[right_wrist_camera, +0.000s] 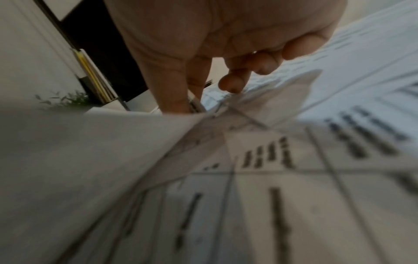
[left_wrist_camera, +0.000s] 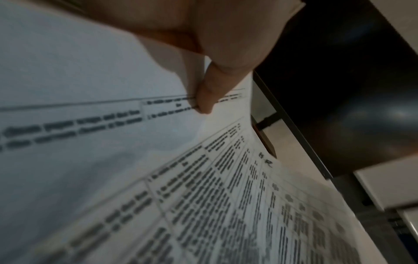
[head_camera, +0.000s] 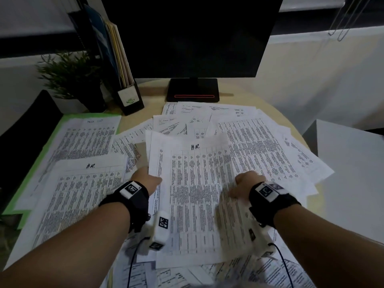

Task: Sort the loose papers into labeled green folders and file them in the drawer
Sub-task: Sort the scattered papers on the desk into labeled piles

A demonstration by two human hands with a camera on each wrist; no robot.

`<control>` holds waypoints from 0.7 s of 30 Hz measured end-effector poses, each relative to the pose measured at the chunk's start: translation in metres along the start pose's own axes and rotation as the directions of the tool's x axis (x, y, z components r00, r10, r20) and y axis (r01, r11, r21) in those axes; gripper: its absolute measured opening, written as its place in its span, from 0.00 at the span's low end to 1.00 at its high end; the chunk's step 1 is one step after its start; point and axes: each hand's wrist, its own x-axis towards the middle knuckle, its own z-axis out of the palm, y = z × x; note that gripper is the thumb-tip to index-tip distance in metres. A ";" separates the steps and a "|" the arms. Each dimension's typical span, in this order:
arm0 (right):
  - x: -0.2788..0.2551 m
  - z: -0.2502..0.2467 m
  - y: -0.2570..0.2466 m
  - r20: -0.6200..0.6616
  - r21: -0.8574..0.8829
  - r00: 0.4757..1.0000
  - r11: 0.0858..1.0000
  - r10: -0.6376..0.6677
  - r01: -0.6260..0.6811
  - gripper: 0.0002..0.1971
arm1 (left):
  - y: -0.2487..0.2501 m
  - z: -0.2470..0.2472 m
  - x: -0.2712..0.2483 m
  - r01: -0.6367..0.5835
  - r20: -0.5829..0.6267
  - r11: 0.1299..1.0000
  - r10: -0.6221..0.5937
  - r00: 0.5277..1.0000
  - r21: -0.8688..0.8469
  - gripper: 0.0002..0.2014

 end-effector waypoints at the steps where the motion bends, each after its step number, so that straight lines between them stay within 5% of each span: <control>1: -0.001 0.003 -0.004 0.009 -0.025 1.000 1.000 -0.019 0.019 0.13 | -0.002 0.001 0.001 0.017 0.012 1.000 -0.017 1.000 0.001 0.16; 5: -0.005 0.008 -0.020 -0.014 -0.136 0.995 0.986 -0.100 0.097 0.09 | -0.010 -0.002 0.004 0.120 0.038 0.983 -0.116 0.993 -0.142 0.22; 9: -0.009 0.007 -0.032 -0.024 -0.121 0.993 0.986 -0.117 0.113 0.04 | -0.012 -0.004 0.002 0.042 0.065 0.980 -0.029 0.997 -0.197 0.23; 14: -0.006 0.009 -0.031 -0.164 -0.005 0.979 0.993 -0.120 0.121 0.27 | -0.008 -0.019 0.001 -0.011 -0.025 0.988 0.007 1.000 -0.154 0.20; 17: 0.003 0.007 -0.024 -0.252 0.124 0.963 0.984 -0.096 0.131 0.28 | -0.008 -0.029 0.000 -0.030 0.028 0.985 0.036 0.999 -0.169 0.20; 21: 0.015 0.005 -0.017 -0.155 0.079 0.974 0.981 -0.166 0.180 0.23 | -0.011 -0.039 0.000 -0.008 0.007 0.967 0.010 1.000 -0.255 0.14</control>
